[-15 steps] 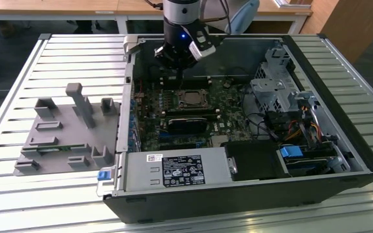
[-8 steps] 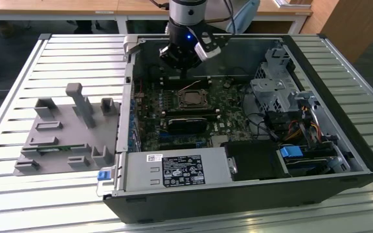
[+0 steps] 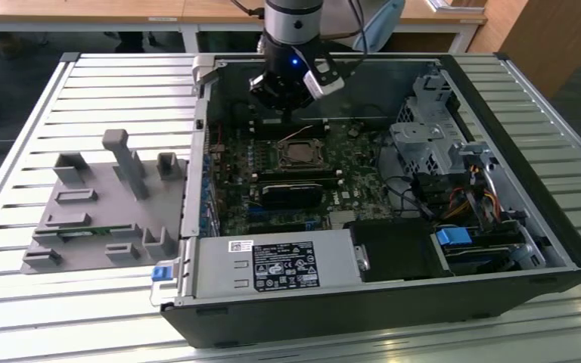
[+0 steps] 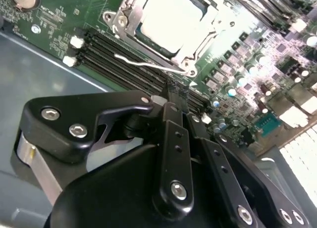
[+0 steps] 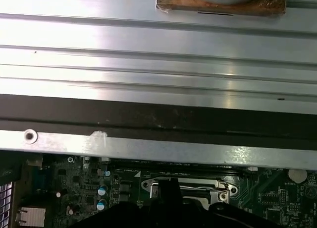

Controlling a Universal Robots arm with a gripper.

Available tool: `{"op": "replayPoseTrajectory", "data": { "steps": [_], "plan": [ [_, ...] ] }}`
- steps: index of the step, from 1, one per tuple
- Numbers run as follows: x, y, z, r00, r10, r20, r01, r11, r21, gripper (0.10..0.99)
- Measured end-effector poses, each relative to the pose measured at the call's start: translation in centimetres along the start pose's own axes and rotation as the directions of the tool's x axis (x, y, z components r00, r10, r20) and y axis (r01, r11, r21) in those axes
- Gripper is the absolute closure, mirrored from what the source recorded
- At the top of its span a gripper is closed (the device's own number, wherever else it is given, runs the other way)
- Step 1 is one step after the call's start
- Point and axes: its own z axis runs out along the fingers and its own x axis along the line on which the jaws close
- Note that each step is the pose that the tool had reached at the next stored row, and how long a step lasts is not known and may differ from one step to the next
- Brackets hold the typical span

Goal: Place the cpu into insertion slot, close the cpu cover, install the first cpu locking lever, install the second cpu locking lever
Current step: 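Install the first cpu locking lever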

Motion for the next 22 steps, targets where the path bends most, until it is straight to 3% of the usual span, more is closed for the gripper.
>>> {"op": "replayPoseTrajectory", "data": {
  "steps": [3, 22],
  "plan": [
    [-0.57, -0.03, 0.21, 1.0, 0.001, 0.0, -0.001, 1.0, 0.0, 0.98],
    [-2.11, 0.17, 1.73, 1.0, 0.006, 0.0004, -0.006, 1.0, 0.0, 0.98]
  ]
}}
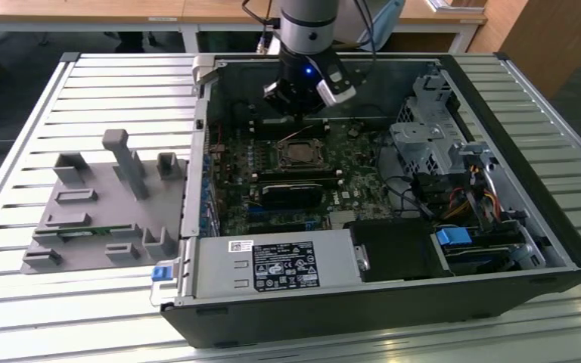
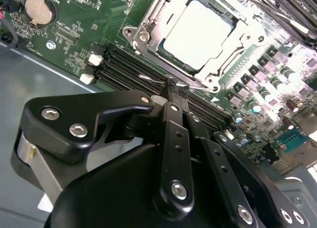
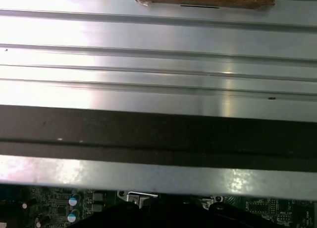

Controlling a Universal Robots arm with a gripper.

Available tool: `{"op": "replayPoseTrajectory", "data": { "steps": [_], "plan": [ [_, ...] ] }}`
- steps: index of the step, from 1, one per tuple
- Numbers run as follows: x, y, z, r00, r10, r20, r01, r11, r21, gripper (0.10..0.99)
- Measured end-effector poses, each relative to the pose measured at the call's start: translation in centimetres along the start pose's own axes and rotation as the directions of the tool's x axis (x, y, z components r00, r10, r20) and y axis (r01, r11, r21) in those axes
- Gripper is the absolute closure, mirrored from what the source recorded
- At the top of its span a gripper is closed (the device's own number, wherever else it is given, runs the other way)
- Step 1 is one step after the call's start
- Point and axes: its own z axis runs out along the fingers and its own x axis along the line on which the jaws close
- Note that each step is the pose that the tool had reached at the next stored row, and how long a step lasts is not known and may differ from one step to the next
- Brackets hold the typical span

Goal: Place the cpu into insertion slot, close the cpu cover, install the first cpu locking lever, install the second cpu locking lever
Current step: 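Install the first cpu locking lever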

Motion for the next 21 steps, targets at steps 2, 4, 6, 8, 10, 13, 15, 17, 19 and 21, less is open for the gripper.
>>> {"op": "replayPoseTrajectory", "data": {
  "steps": [2, 4, 6, 8, 10, 13, 15, 17, 19, 21],
  "plan": [
    [-0.22, 0.0, 0.08, 1.0, 0.001, 0.0001, -0.001, 1.0, 0.0, 0.98],
    [-0.45, 0.01, 0.18, 1.0, 0.001, 0.0002, -0.001, 1.0, 0.0, 0.98],
    [-0.61, 0.05, 0.28, 1.0, 0.001, 0.0003, -0.001, 1.0, 0.0, 0.98],
    [-0.77, 0.09, 0.41, 1.0, 0.001, 0.0001, -0.001, 1.0, 0.0, 0.98],
    [-0.98, 0.1, 0.54, 1.0, 0.002, 0.0002, -0.002, 1.0, 0.0, 0.98],
    [-1.23, 0.09, 0.75, 1.0, 0.003, 0.0003, -0.003, 1.0, 0.0, 0.98],
    [-1.35, 0.08, 0.92, 1.0, 0.004, 0.0003, -0.004, 1.0, 0.0, 0.98],
    [-1.41, 0.06, 1.1, 1.0, 0.006, 0.0004, -0.006, 1.0, 0.0, 0.98],
    [-1.46, 0.05, 1.3, 1.0, 0.006, 0.0003, -0.006, 1.0, 0.0, 0.98],
    [-1.51, 0.03, 1.51, 1.0, 0.006, 0.0001, -0.006, 1.0, 0.0, 0.98]
  ]
}}
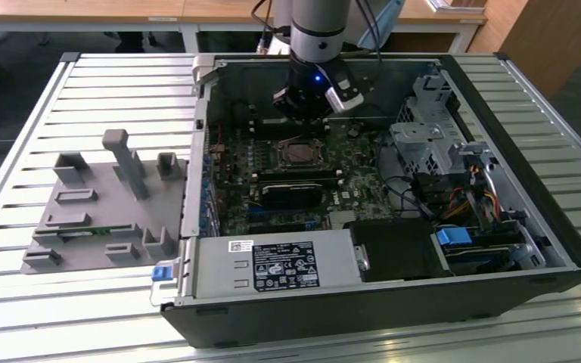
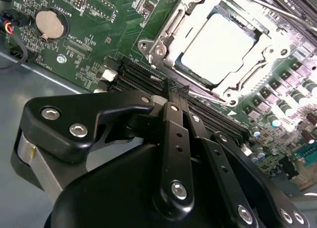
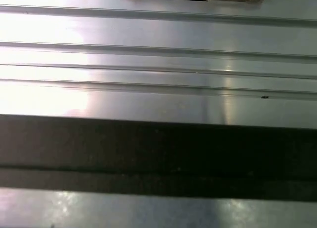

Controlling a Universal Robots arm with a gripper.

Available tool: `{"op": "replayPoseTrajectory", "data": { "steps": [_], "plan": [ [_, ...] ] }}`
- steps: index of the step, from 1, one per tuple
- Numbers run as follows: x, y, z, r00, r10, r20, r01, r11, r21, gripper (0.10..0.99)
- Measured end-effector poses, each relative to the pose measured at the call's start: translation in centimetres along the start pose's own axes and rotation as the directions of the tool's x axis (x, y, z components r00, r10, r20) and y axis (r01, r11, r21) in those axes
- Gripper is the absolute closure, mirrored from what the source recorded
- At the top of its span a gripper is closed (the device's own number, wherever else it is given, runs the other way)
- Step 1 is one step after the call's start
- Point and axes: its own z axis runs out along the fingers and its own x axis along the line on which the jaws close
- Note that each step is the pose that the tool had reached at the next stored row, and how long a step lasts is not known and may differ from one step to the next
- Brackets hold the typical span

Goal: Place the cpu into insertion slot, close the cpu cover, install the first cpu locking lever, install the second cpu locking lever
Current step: 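Install the first cpu locking lever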

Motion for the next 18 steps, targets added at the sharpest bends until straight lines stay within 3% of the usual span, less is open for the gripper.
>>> {"op": "replayPoseTrajectory", "data": {
  "steps": [11, 18],
  "plan": [
    [-0.39, -0.07, 0.77, 1.0, 0.001, -0.0005, -0.001, 1.0, 0.001, 0.98],
    [-0.39, -0.1, 1.06, 1.0, 0.001, -0.0011, -0.001, 1.0, 0.009, 0.98]
  ]
}}
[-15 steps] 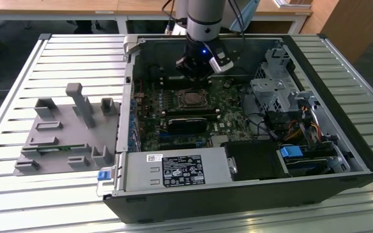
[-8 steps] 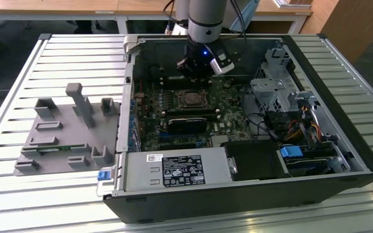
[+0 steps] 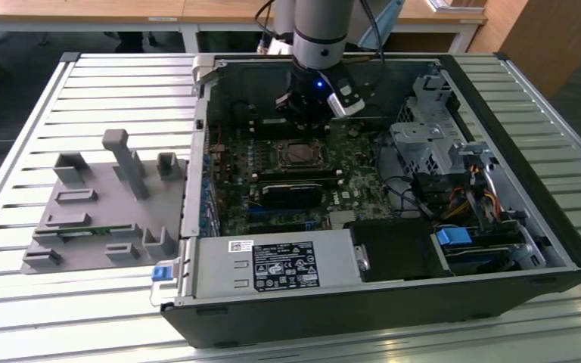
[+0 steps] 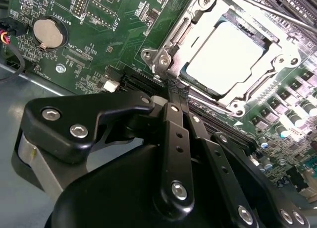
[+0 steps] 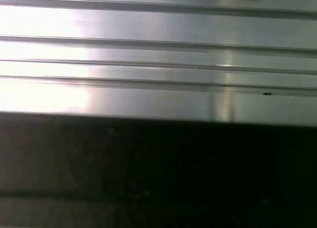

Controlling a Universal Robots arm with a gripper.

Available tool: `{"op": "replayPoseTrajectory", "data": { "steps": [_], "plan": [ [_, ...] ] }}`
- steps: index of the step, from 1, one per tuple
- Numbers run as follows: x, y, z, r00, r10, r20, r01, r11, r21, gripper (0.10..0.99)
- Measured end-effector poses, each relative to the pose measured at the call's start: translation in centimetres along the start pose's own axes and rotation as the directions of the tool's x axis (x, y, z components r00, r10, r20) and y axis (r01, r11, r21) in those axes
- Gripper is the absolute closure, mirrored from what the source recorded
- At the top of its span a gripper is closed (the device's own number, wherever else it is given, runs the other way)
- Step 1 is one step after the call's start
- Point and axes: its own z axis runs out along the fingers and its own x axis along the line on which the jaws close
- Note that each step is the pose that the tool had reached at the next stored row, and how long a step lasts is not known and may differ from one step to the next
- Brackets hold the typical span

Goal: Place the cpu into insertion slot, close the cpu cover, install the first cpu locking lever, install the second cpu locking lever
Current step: 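Install the first cpu locking lever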

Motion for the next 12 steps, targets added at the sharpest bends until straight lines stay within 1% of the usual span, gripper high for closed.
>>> {"op": "replayPoseTrajectory", "data": {
  "steps": [3, 5, 10, 12],
  "plan": [
    [0.0, 0.0, 0.07, 1.0, 0.0, -0.0001, 0.0, 1.0, 0.003, 0.98],
    [-0.02, 0.02, 0.12, 1.0, 0.0, 0.0013, 0.0, 1.0, 0.002, 0.98],
    [-0.01, 0.03, -0.18, 1.0, 0.0, 0.0003, 0.0, 1.0, 0.003, 0.98],
    [-0.01, 0.03, -0.19, 1.0, 0.0, 0.0005, 0.0, 1.0, 0.002, 0.98]
  ]
}}
